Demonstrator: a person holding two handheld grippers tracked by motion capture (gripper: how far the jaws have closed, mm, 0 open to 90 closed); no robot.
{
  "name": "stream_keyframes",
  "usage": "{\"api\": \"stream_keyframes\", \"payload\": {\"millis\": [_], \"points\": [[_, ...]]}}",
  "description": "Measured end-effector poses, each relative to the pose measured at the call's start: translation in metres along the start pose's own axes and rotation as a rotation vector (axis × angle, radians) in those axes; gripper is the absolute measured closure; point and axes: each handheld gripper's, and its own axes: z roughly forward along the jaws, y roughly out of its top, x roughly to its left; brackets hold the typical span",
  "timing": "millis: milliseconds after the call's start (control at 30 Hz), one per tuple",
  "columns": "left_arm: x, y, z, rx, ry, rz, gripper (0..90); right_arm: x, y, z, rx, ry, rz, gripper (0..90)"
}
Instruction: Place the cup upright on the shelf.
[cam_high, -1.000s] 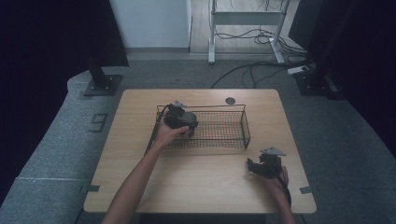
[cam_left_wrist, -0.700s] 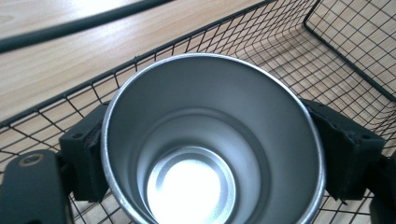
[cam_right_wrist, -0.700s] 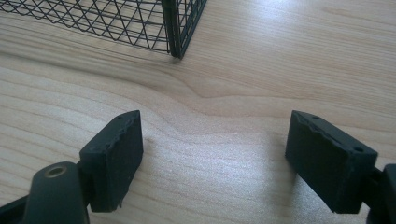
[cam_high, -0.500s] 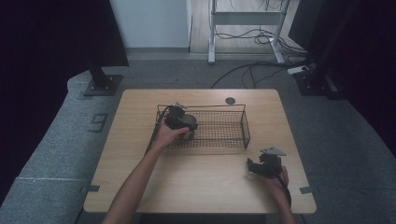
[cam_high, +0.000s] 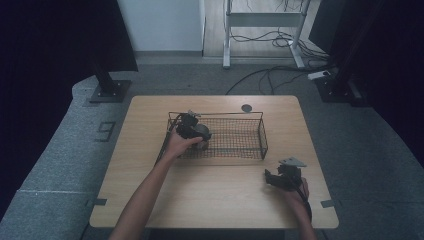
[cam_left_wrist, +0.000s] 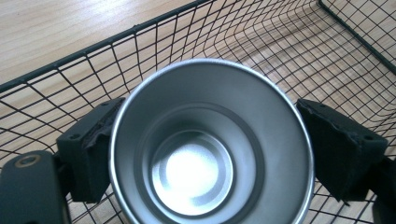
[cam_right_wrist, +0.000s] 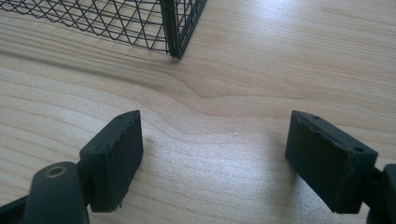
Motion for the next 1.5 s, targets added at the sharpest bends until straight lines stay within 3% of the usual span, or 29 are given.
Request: {"api": "stream_keyframes", "payload": {"millis": [267, 600, 700, 800, 967, 1100, 1300, 1500], "points": [[0.001, 0.000, -0.008, -0.031, -0.019, -0.011, 10.4, 0.000, 0.000, 0.000, 0.000, 0.000, 0.000, 18.7], [-0.002, 0.002, -0.022, -0.091, -0.020, 0.006, 9.0, 0.000, 0.000, 0.000, 0.000, 0.000, 0.000, 18.8], [-0.001, 0.003, -0.030, -0.119, -0.022, 0.000, 9.2, 0.000, 0.000, 0.000, 0.000, 0.000, 0.000, 18.7], [-0.003, 0.003, -0.042, -0.159, -0.015, 0.027, 10.2, 0.000, 0.000, 0.000, 0.000, 0.000, 0.000, 18.8], [-0.007, 0.004, -0.054, -0.194, -0.022, 0.036, 10.8, 0.000, 0.000, 0.000, 0.000, 0.000, 0.000, 18.7], [-0.011, 0.003, -0.069, -0.251, -0.035, 0.048, 12.5, 0.000, 0.000, 0.000, 0.001, -0.002, 0.003, 18.8], [-0.014, -0.004, -0.082, -0.284, -0.033, 0.063, 13.9, 0.000, 0.000, 0.000, 0.002, -0.004, 0.004, 18.8], [-0.022, -0.016, -0.102, -0.334, -0.058, 0.081, 14.2, 0.000, 0.000, 0.000, 0.001, -0.007, 0.006, 18.8]]}}
